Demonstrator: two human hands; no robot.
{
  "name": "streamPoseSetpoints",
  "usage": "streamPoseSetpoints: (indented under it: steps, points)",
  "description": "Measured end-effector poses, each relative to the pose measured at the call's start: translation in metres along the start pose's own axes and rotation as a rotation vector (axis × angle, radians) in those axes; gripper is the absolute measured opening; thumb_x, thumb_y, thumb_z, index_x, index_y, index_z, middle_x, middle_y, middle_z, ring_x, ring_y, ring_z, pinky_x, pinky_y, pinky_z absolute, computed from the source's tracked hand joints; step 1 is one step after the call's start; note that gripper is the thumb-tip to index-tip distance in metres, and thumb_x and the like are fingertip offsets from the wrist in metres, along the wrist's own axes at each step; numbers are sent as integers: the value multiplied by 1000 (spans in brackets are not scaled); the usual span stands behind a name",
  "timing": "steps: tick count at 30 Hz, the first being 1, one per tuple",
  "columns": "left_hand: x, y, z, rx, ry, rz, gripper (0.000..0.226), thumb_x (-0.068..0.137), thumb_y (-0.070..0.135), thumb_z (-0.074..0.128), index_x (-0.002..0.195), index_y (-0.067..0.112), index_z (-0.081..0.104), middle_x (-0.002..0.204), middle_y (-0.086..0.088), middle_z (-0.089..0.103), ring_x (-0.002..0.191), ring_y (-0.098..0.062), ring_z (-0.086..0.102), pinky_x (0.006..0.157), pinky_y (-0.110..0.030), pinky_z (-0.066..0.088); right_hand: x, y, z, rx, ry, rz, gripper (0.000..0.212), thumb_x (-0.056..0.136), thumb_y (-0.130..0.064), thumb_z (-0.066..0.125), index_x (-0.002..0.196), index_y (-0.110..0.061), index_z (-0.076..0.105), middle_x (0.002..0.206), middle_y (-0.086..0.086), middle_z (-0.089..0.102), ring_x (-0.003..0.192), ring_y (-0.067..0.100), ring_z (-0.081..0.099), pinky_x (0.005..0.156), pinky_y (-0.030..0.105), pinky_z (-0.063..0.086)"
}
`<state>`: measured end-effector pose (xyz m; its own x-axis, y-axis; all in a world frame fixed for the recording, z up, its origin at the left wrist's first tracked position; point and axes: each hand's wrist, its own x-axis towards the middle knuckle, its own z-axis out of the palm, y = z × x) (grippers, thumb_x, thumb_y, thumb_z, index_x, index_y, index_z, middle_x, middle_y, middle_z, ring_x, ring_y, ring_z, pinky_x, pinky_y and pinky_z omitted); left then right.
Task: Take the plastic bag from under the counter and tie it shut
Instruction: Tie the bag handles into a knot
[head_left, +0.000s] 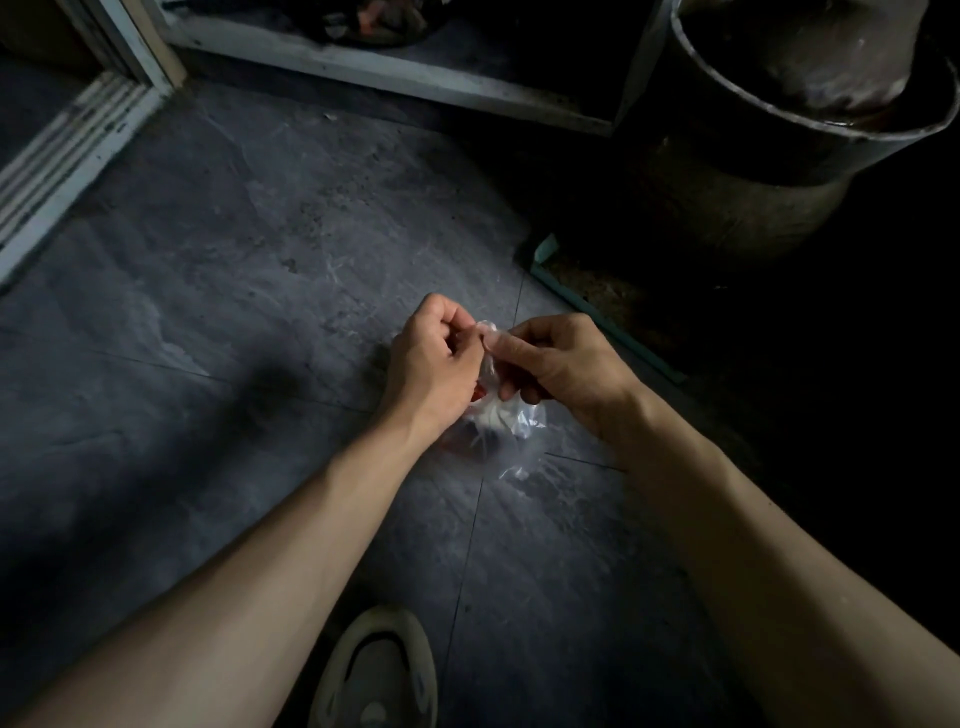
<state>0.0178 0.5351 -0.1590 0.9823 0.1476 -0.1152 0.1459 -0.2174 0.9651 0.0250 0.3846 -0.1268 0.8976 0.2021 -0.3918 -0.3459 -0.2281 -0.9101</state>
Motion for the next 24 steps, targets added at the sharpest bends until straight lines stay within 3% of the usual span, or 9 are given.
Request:
streamPoseSetpoints:
  steps: [3, 8, 11, 14, 17, 24]
  points:
    - [2, 1, -3, 23, -22, -1, 17, 91, 28, 69, 90, 15, 58, 76, -4, 69, 66, -16, 67, 58, -33, 58, 2, 0, -2, -87, 23, -25, 23, 89, -26, 74, 82, -4, 69, 65, 10, 74, 52, 16, 63, 45, 23, 46]
    - [2, 4, -4, -32, -22, 10, 16, 89, 22, 72, 86, 13, 59, 72, -4, 68, 55, -2, 61, 47, -16, 48, 3, 1, -1, -167, 18, -11, 26, 87, -31, 76, 85, -6, 69, 63, 12, 73, 52, 19, 64, 47, 28, 45]
    - [1, 5, -5, -29, -18, 20, 18, 88, 21, 73, 81, 17, 57, 62, 7, 68, 53, -1, 62, 45, -19, 50, 3, 0, -1, -120, -3, 21, 30, 85, -33, 78, 86, -4, 70, 73, 18, 75, 60, 24, 66, 50, 29, 47]
    - [2, 6, -6, -28, -46, 33, 20, 87, 23, 74, 77, 20, 56, 60, 10, 68, 56, -3, 64, 48, -28, 56, 4, 1, 1, -145, 35, 12, 26, 84, -31, 78, 82, -7, 68, 68, 15, 74, 57, 23, 66, 48, 30, 46]
    - [2, 8, -7, -20, -43, 59, 20, 87, 22, 74, 77, 19, 57, 59, 11, 68, 53, -2, 62, 46, -17, 50, 5, 1, 5, -185, 96, 4, 27, 84, -35, 76, 79, -10, 67, 66, 13, 74, 54, 20, 66, 50, 34, 46]
    - [-1, 9, -7, 10, -52, 88, 18, 89, 18, 72, 85, 8, 59, 69, 0, 67, 52, -1, 60, 43, -16, 46, 2, 3, 11, -285, 237, -39, 31, 89, -32, 70, 75, -6, 65, 54, 4, 65, 41, 4, 56, 41, 19, 41]
